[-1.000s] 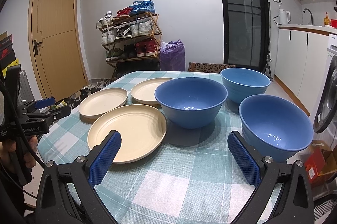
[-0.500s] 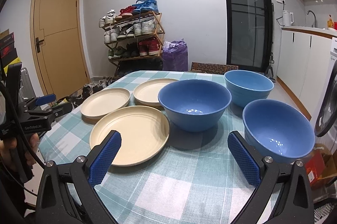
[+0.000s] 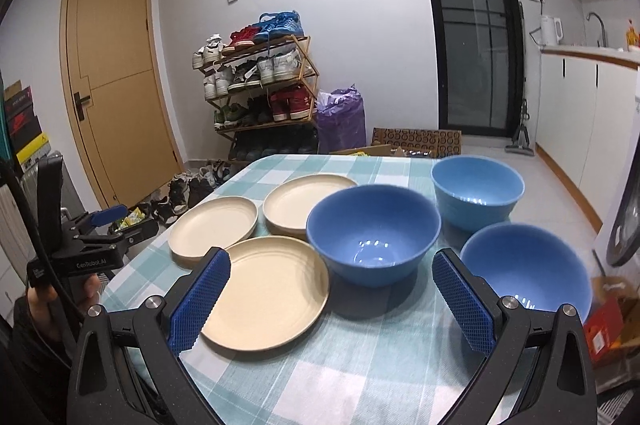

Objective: Organize plates and bowls
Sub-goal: 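Move both tools forward and down toward the rims of the cream plates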

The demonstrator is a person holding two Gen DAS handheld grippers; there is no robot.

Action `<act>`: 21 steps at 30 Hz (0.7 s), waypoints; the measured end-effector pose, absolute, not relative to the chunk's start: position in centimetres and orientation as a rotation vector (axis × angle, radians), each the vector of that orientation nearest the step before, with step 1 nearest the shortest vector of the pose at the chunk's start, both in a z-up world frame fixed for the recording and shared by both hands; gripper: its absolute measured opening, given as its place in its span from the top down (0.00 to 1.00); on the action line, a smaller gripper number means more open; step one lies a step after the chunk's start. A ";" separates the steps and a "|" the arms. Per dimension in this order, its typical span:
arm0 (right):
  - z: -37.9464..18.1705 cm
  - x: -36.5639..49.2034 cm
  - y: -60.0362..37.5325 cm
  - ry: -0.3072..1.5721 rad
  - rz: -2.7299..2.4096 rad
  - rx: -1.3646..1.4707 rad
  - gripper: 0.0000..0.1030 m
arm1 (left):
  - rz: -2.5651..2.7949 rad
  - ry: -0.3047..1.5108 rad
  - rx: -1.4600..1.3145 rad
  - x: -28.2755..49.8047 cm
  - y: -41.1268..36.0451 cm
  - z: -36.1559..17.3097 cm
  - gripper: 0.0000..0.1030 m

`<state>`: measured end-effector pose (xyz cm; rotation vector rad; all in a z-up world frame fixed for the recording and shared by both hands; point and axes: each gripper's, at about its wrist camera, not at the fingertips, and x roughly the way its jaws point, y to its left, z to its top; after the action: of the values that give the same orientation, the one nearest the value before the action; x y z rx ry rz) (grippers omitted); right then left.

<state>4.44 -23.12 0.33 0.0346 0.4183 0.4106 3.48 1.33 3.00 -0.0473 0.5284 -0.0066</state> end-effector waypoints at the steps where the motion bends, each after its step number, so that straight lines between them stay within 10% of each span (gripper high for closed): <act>1: 0.7 4.7 -23.1 0.418 0.413 0.032 0.00 | -0.007 0.527 -0.048 3.6 1.3 3.2 0.00; 21: 7.1 10.4 -22.4 0.418 0.453 0.025 0.00 | -0.033 0.548 -0.071 8.8 2.7 5.9 0.00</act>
<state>10.41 -22.39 7.08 0.0254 0.4178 0.4529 8.75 2.72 5.89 -0.0710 0.5480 -0.0331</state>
